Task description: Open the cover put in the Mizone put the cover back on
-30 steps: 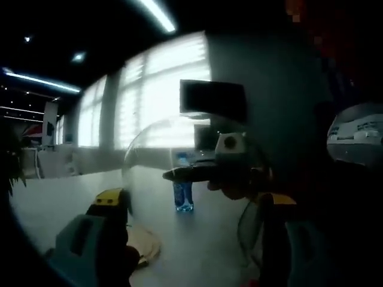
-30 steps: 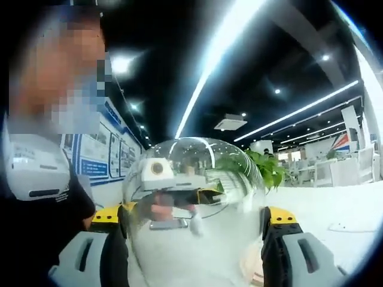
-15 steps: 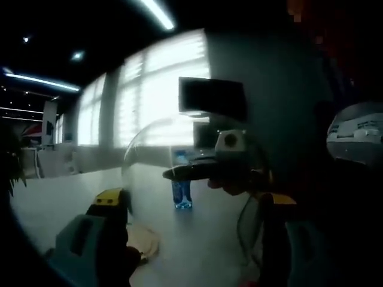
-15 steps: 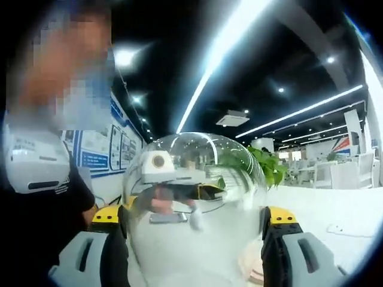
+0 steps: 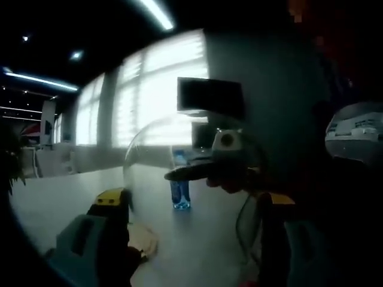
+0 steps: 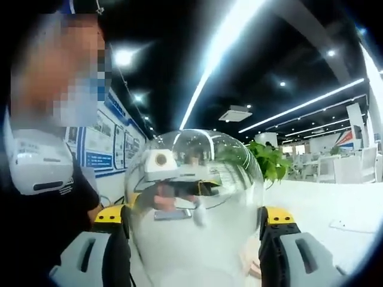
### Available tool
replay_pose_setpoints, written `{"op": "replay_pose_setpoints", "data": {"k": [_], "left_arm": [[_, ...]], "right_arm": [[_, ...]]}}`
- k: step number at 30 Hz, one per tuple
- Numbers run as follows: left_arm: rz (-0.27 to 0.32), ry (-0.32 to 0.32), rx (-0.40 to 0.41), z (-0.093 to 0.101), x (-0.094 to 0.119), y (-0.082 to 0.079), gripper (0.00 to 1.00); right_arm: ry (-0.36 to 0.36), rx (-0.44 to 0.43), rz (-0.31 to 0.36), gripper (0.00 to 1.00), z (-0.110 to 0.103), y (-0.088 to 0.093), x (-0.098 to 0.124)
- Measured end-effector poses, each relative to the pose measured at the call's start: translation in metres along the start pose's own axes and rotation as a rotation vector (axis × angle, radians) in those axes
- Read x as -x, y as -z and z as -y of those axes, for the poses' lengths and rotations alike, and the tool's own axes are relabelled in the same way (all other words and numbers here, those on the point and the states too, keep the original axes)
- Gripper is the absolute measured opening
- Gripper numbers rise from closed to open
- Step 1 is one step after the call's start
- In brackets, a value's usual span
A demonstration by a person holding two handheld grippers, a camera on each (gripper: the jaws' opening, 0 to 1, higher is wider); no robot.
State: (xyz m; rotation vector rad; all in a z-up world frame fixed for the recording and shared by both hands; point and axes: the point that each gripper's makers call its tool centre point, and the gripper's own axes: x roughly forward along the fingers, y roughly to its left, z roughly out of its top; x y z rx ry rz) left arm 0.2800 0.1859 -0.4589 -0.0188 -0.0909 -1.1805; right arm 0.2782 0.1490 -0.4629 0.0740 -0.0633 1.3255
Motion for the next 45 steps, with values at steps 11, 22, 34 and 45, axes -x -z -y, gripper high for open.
{"op": "replay_pose_setpoints", "data": {"k": [11, 22, 34, 45], "left_arm": [[0.007, 0.025, 0.067, -0.002, 0.004, 0.010, 0.76], [0.009, 0.028, 0.015, 0.001, 0.007, 0.008, 0.76], [0.055, -0.066, 0.039, -0.009, 0.027, -0.009, 0.77], [0.094, -0.159, 0.069, -0.018, 0.042, -0.014, 0.77]], "right_arm": [[-0.009, 0.059, -0.058, 0.84, -0.001, 0.015, 0.000], [-0.005, 0.067, -0.075, 0.83, -0.001, 0.016, 0.002], [0.036, 0.061, -0.036, 0.80, 0.003, 0.005, 0.017], [0.046, 0.051, -0.032, 0.80, 0.000, 0.010, 0.019]]}}
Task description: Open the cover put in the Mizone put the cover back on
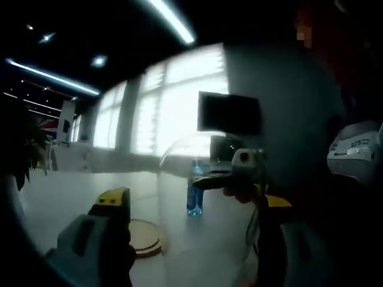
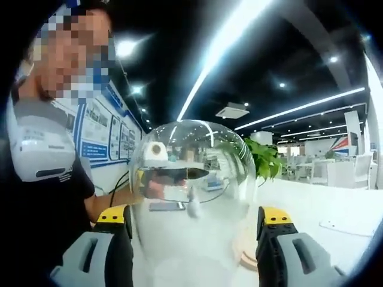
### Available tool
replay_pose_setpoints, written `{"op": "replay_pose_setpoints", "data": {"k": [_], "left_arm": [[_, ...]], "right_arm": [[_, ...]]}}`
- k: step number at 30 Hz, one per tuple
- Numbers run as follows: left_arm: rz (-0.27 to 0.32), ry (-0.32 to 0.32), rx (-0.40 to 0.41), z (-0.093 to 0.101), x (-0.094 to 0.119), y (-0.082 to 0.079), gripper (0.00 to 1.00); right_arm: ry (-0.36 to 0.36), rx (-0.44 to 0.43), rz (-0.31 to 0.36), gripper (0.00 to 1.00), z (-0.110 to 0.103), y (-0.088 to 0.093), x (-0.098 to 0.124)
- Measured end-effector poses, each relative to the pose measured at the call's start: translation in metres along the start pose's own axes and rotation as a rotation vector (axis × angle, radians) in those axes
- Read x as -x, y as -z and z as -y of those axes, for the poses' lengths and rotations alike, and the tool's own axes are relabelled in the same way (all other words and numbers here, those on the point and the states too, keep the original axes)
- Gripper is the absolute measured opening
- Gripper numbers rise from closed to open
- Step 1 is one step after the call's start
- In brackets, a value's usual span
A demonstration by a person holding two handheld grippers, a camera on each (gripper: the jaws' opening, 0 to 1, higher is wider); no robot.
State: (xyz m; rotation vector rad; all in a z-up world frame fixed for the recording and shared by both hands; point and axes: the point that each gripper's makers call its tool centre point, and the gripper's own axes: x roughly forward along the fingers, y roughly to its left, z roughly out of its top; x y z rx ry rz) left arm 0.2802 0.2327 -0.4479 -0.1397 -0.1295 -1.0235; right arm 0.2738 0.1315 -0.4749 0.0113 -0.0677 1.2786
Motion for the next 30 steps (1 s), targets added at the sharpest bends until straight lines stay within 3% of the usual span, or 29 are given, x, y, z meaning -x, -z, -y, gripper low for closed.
{"op": "replay_pose_setpoints", "data": {"k": [5, 6, 7, 8, 9, 12, 17, 21, 24, 25, 30], "left_arm": [[0.024, -0.046, -0.011, 0.000, 0.004, 0.001, 0.73], [0.035, -0.051, -0.035, 0.000, 0.005, 0.000, 0.68], [0.082, 0.008, -0.126, 0.012, 0.006, -0.006, 0.59], [0.099, 0.035, -0.142, 0.017, 0.007, -0.008, 0.46], [0.106, 0.045, -0.156, 0.022, 0.008, -0.008, 0.41], [0.078, -0.024, -0.073, 0.009, 0.007, -0.005, 0.43], [0.084, -0.055, -0.125, -0.004, 0.015, -0.011, 0.38], [0.053, -0.056, -0.098, -0.011, 0.016, -0.008, 0.39], [0.022, -0.049, -0.094, -0.013, 0.015, -0.003, 0.50], [-0.025, -0.037, -0.074, -0.013, 0.015, 0.006, 0.50], [-0.016, -0.014, -0.028, -0.010, 0.010, 0.010, 0.60]], "right_arm": [[0.011, -0.009, 0.014, 0.76, 0.000, 0.000, -0.001], [0.015, -0.016, 0.016, 0.75, 0.001, 0.001, -0.001], [0.016, -0.021, 0.021, 0.75, 0.001, 0.001, -0.001], [0.022, -0.017, 0.024, 0.75, 0.002, 0.002, -0.001], [0.026, -0.016, 0.026, 0.75, 0.004, 0.002, -0.001], [0.045, -0.033, 0.035, 0.74, 0.011, 0.001, 0.002], [0.049, -0.068, 0.047, 0.73, 0.014, -0.001, 0.006], [0.044, -0.058, 0.017, 0.74, 0.012, 0.001, 0.006], [0.043, -0.060, 0.006, 0.74, 0.013, 0.003, 0.004], [0.048, -0.060, 0.003, 0.73, 0.014, 0.003, 0.004], [0.047, -0.055, -0.017, 0.74, 0.011, 0.006, 0.004]]}}
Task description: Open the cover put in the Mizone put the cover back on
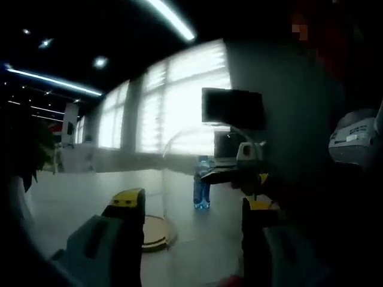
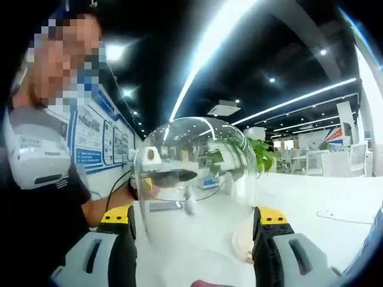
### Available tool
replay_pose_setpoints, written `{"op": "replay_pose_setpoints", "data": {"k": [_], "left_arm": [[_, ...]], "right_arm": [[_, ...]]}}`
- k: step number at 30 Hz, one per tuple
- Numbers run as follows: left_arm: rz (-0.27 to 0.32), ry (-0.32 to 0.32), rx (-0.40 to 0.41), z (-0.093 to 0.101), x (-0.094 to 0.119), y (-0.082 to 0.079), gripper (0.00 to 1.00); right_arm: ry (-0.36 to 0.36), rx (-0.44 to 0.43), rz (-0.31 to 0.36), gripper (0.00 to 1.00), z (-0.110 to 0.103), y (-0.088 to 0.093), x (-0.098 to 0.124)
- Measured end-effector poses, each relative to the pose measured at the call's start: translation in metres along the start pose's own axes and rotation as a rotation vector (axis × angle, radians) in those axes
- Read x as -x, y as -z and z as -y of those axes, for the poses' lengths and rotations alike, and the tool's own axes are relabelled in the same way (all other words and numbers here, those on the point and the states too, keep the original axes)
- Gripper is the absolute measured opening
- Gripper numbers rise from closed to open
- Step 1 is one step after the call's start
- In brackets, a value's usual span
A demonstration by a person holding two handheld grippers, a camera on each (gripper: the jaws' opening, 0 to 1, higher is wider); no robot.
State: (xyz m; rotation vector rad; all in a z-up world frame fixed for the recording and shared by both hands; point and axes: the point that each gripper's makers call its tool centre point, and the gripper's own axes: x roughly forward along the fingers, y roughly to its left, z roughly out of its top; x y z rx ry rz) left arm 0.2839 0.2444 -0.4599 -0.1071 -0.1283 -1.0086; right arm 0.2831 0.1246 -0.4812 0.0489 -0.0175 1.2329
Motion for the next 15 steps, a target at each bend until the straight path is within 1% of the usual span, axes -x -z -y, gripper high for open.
{"op": "replay_pose_setpoints", "data": {"k": [3, 4, 6, 7, 8, 9, 10, 11, 13, 14, 15], "left_arm": [[-0.006, 0.002, 0.002, 0.002, -0.002, 0.001, 0.61], [-0.018, 0.002, -0.020, 0.003, -0.002, 0.004, 0.61], [-0.038, 0.000, -0.028, 0.003, -0.002, 0.007, 0.61], [-0.049, 0.003, -0.050, 0.005, -0.001, 0.010, 0.60], [-0.055, 0.003, -0.055, 0.005, -0.001, 0.011, 0.60], [-0.059, 0.003, -0.053, 0.005, 0.000, 0.011, 0.60], [-0.064, 0.007, -0.061, 0.006, 0.000, 0.012, 0.58], [-0.069, 0.006, -0.068, 0.007, 0.001, 0.013, 0.57], [-0.084, 0.010, -0.080, 0.007, 0.002, 0.016, 0.56], [-0.089, 0.009, -0.086, 0.007, 0.003, 0.017, 0.56], [-0.095, 0.006, -0.091, 0.006, 0.003, 0.018, 0.56]], "right_arm": [[0.004, -0.011, -0.006, 0.73, -0.001, 0.002, 0.001], [0.011, -0.005, -0.011, 0.73, -0.001, 0.003, 0.001], [0.025, -0.006, -0.031, 0.74, 0.000, 0.008, 0.002], [0.037, -0.001, -0.034, 0.74, 0.001, 0.009, 0.004], [0.052, 0.031, -0.035, 0.74, 0.002, 0.010, 0.005], [0.065, 0.042, -0.034, 0.74, 0.003, 0.011, 0.007], [0.062, 0.100, -0.029, 0.69, 0.003, 0.010, 0.009], [0.069, 0.192, -0.019, 0.64, 0.004, 0.008, 0.012], [0.099, 0.181, -0.024, 0.68, 0.007, 0.009, 0.016], [0.106, 0.201, -0.038, 0.69, 0.007, 0.010, 0.018], [0.108, 0.205, -0.036, 0.69, 0.007, 0.010, 0.019]]}}
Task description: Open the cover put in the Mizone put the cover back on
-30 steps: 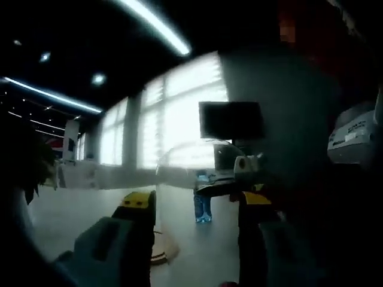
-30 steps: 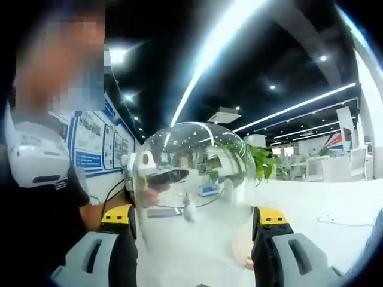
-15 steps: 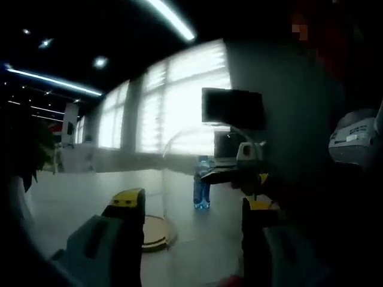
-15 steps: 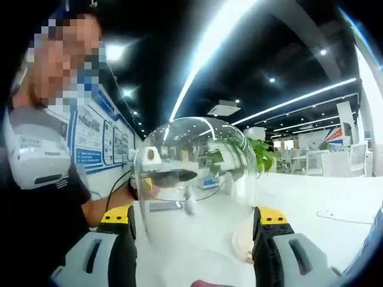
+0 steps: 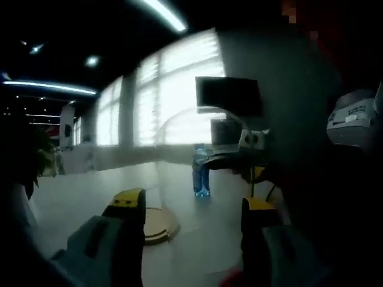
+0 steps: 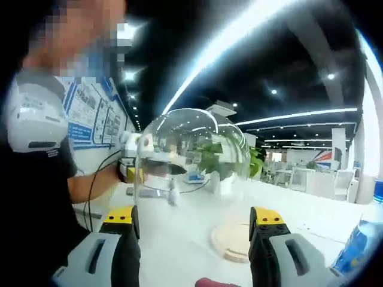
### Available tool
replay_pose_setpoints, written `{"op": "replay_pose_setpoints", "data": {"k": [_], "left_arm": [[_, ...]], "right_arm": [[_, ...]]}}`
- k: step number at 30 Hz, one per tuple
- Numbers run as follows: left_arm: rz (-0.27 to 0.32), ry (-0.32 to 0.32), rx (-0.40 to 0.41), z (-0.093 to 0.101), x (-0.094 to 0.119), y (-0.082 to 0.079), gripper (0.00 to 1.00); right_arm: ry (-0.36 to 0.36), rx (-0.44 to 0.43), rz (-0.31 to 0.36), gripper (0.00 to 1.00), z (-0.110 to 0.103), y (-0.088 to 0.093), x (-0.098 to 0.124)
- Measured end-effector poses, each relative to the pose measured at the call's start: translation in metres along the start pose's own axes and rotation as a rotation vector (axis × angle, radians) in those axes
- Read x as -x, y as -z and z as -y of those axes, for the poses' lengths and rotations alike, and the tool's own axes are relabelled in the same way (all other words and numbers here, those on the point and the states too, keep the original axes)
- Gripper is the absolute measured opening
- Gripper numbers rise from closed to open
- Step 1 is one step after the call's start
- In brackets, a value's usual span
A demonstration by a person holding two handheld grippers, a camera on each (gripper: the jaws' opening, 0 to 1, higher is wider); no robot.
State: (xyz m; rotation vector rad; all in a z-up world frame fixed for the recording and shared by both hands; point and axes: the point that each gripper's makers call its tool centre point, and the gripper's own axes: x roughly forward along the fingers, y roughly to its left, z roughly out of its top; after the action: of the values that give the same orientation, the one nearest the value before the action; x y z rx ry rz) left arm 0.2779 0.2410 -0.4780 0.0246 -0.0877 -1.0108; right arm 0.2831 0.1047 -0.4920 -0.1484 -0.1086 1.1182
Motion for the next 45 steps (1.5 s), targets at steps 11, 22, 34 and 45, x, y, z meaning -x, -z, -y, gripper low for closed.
{"op": "replay_pose_setpoints", "data": {"k": [11, 22, 34, 45], "left_arm": [[0.008, -0.108, 0.027, -0.026, 0.013, 0.021, 0.56], [-0.005, -0.138, 0.030, -0.047, 0.019, 0.030, 0.55], [0.013, -0.100, 0.018, -0.079, 0.004, 0.034, 0.54], [-0.005, -0.097, 0.017, -0.078, 0.012, 0.052, 0.53]], "right_arm": [[0.123, -0.066, -0.019, 0.56, 0.012, 0.020, 0.028], [0.313, -0.096, -0.058, 0.57, 0.039, 0.037, 0.056], [0.419, 0.000, -0.095, 0.51, 0.063, 0.050, 0.077], [0.597, -0.122, -0.055, 0.57, 0.094, 0.068, 0.097]]}}
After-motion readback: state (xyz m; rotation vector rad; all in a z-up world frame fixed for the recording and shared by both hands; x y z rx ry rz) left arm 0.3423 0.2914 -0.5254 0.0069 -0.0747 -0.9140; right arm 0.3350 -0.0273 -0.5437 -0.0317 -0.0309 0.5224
